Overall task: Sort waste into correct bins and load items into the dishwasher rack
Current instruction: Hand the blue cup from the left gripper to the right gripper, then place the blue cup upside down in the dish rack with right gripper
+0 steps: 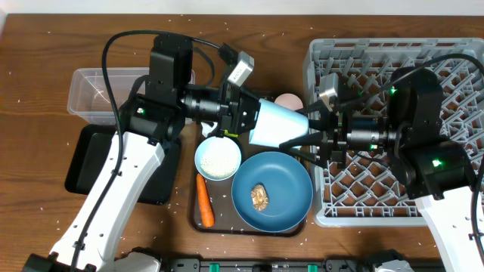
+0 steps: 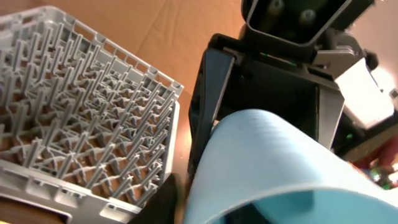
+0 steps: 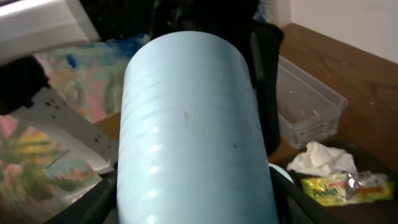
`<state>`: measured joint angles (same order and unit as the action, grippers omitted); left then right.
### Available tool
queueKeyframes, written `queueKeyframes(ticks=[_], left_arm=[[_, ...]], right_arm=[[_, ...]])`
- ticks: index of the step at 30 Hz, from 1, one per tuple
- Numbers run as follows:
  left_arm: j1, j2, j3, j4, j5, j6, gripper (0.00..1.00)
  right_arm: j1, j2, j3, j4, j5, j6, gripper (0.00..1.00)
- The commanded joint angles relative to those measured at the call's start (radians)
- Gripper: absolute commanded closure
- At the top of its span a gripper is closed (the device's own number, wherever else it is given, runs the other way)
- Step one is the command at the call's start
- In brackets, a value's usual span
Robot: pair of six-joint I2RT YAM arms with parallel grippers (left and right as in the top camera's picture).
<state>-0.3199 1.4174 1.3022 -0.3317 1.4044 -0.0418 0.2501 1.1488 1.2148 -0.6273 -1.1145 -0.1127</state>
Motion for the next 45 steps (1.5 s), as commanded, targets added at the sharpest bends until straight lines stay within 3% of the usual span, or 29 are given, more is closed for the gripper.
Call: queueKeyframes(ticks=[1,3,5,7,10,16,22,32,37,45], left_arm=[[0.000,-0.011,0.011,0.001,-0.031,-0.020,0.57],[0.001,-0.011,0.011,0.000,-0.064,-0.021,0.43],[0.008,-0.011,0.011,-0.003,-0.108,-0.021,0.36],[0.021,-0.011,0.011,-0.003,-0.146,-0.021,0.20],[0.052,-0.011,0.011,-0.004,-0.203,-0.023,0.14],[0.107,-0.011,0.011,-0.028,-0.210,-0.023,0.12],[0.131,-0.011,0.011,-0.078,-0.214,-0.023,0.12],[0.132,-0.011,0.011,-0.083,-0.214,-0.023,0.12],[0.132,-0.011,0.011,-0.087,-0.214,-0.023,0.12],[0.132,-0.011,0.011,-0.112,-0.231,-0.023,0.12]], right_arm=[[0.009,-0.029,0.014,-0.013,0.084,0.023,0.51],[0.005,-0.046,0.014,-0.038,0.156,0.034,0.51],[-0.005,-0.065,0.014,-0.067,0.235,0.065,0.52],[-0.024,-0.085,0.014,-0.100,0.317,0.100,0.53],[-0.078,-0.119,0.014,-0.171,0.457,0.156,0.53],[-0.252,-0.163,0.014,-0.306,0.670,0.246,0.53],[-0.518,-0.152,0.014,-0.412,0.837,0.351,0.53],[-0.938,-0.029,0.014,-0.415,0.882,0.484,0.50],[-1.028,0.097,0.014,-0.413,0.857,0.554,0.53],[-1.035,0.249,0.014,-0.446,0.842,0.592,0.51]])
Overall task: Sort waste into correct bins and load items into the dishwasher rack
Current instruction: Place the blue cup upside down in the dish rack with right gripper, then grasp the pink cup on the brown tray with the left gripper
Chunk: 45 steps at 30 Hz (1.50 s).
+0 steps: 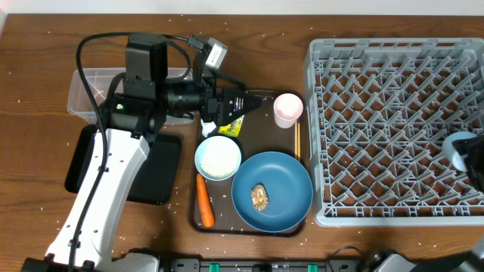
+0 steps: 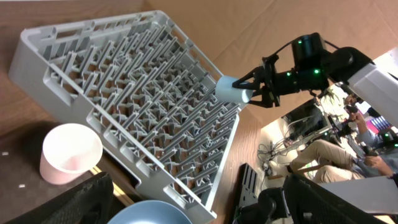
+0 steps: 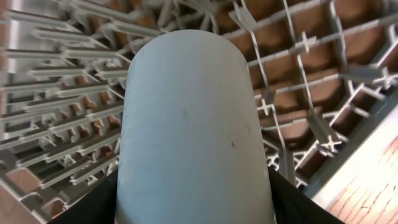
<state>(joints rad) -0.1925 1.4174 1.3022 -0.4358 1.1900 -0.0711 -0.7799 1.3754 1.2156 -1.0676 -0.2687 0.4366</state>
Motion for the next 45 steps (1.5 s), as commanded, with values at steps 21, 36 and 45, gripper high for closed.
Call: queueKeyframes(ticks=[21,36,45], left_arm=[[-0.001,-0.011,0.011,-0.060,-0.156,0.007,0.11],[-0.317,0.251,0.011,0.052,-0.978,0.008,0.16],[-0.335,0.469,0.011,0.242,-1.042,-0.068,0.26]], right_arm=[[-0.005,0.108,0.047,0.034,-0.150,0.105,0.02],[0.298,-0.195,0.050,-0.038,-0.201,-0.124,0.03],[0.322,-0.198,0.048,-0.081,-0.164,-0.112,0.01]])
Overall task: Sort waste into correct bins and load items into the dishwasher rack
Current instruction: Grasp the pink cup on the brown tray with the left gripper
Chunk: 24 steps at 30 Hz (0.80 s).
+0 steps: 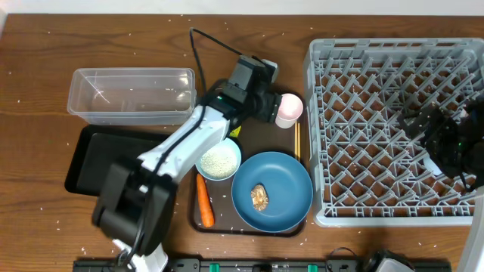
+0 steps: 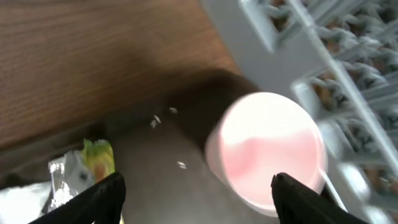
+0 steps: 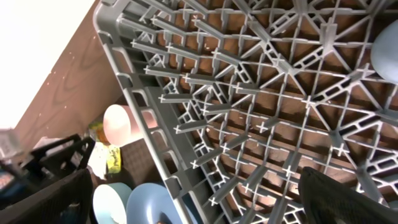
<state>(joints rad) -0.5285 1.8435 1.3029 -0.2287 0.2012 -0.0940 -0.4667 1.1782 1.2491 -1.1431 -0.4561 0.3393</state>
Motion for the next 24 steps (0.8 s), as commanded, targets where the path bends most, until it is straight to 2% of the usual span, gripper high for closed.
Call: queueKeyframes(ticks=[1,7,13,19,23,24], left_arm=[[0.001,0.058,0.010,0.048,-0.053,-0.053,0.27],[-0.001,0.124,0.010,0.069,-0.047,-0.107,0.37],[-0.001,0.128,0.010,0.050,-0.030,-0.107,0.64],[-0.001,0.129,0.010,0.021,0.061,-0.106,0.72],[-0.001,0.128,0.010,-0.011,0.096,-0.106,0.94],[0.001,0.128,0.010,-0.017,0.109,-0.106,0.94]], right_arm=[[0.009,-0.001,0.014,-0.008,0.029,-0.015,0.01],[0.009,0.000,0.013,-0.021,0.043,-0.023,0.01],[0.009,0.000,0.011,-0.022,0.049,-0.023,0.01],[0.009,0.000,0.011,-0.021,0.049,-0.023,0.01],[0.009,0.000,0.011,-0.024,0.049,-0.023,0.01],[0.009,0.000,0.011,-0.025,0.050,-0.023,0.01]])
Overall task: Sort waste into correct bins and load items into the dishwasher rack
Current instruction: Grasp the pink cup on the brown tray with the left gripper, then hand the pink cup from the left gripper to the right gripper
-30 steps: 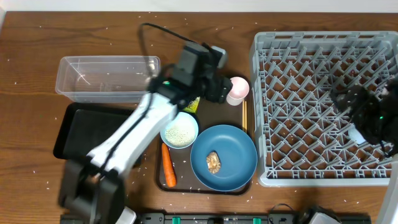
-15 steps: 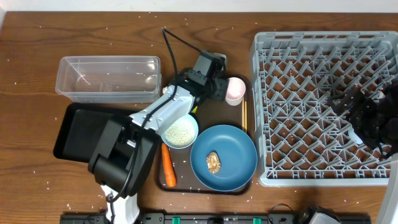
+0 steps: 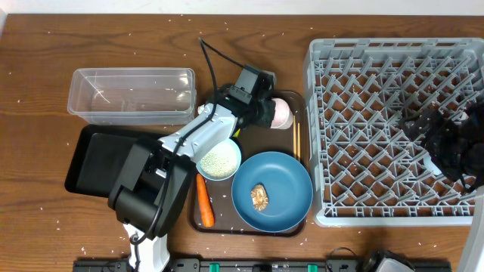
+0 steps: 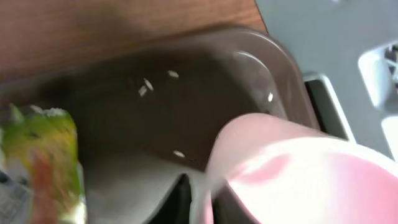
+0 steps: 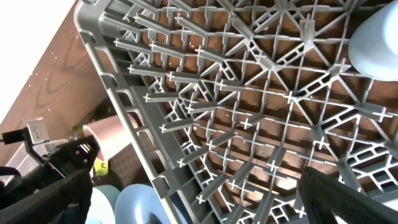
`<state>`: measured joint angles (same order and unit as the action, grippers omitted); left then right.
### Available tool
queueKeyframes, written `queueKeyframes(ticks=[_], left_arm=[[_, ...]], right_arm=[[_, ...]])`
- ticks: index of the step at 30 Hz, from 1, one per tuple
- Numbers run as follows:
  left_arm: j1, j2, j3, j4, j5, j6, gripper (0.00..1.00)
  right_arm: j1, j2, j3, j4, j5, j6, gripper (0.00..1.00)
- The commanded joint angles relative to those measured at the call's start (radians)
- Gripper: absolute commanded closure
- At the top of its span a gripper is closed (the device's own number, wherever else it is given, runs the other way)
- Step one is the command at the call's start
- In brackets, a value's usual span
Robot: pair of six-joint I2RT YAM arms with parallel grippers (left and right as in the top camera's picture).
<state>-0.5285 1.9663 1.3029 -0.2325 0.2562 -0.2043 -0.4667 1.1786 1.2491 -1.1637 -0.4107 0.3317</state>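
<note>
A pink cup (image 3: 281, 113) leans on its side at the back of the brown tray (image 3: 249, 136). My left gripper (image 3: 262, 112) is shut on it, one finger inside and one outside the cup wall (image 4: 249, 149); the left gripper (image 4: 202, 202) shows at the frame's bottom. A light blue cup (image 5: 379, 37) stands in the grey dishwasher rack (image 3: 393, 121). My right gripper (image 3: 446, 140) hovers open over the rack's right part, with nothing between the fingers of the right gripper (image 5: 196, 193).
On the tray lie a blue plate (image 3: 272, 190) with a food scrap, a white bowl of rice (image 3: 218, 160), a carrot (image 3: 203, 200), chopsticks (image 3: 296, 140) and a green-yellow wrapper (image 4: 43, 155). A clear bin (image 3: 132, 94) and a black bin (image 3: 106, 162) sit to the left.
My left gripper was open beside the upright pink cup; now it is shut on the cup's rim and the cup leans over. The right gripper has barely shifted.
Both grippers were at the light blue cup above the tray. Then my right gripper held that cup over the rack while the left stood open over the tray. Later the blue cup sat in the rack, right gripper open, left near the pink cup, which it now grips.
</note>
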Motion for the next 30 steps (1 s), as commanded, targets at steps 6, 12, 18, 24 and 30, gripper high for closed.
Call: queueKeyframes(ticks=[6,12,18,24,30], left_arm=[[0.033,-0.018,0.010,-0.033,0.193,0.012,0.94],[0.117,-0.167,0.010,-0.126,0.303,0.027,0.94],[0.232,-0.315,0.010,-0.242,0.669,0.161,0.94],[0.301,-0.362,0.010,-0.279,1.039,0.220,0.94],[0.303,-0.364,0.010,-0.275,1.236,0.219,0.94]], right_arm=[[0.009,0.000,0.011,-0.008,0.005,-0.042,0.01],[0.010,0.000,0.011,-0.011,-0.003,-0.123,0.01],[0.045,0.000,0.011,-0.008,-0.321,-0.391,0.02],[0.162,0.000,0.011,0.039,-0.629,-0.527,0.05],[0.305,0.000,0.011,0.161,-0.698,-0.527,0.07]])
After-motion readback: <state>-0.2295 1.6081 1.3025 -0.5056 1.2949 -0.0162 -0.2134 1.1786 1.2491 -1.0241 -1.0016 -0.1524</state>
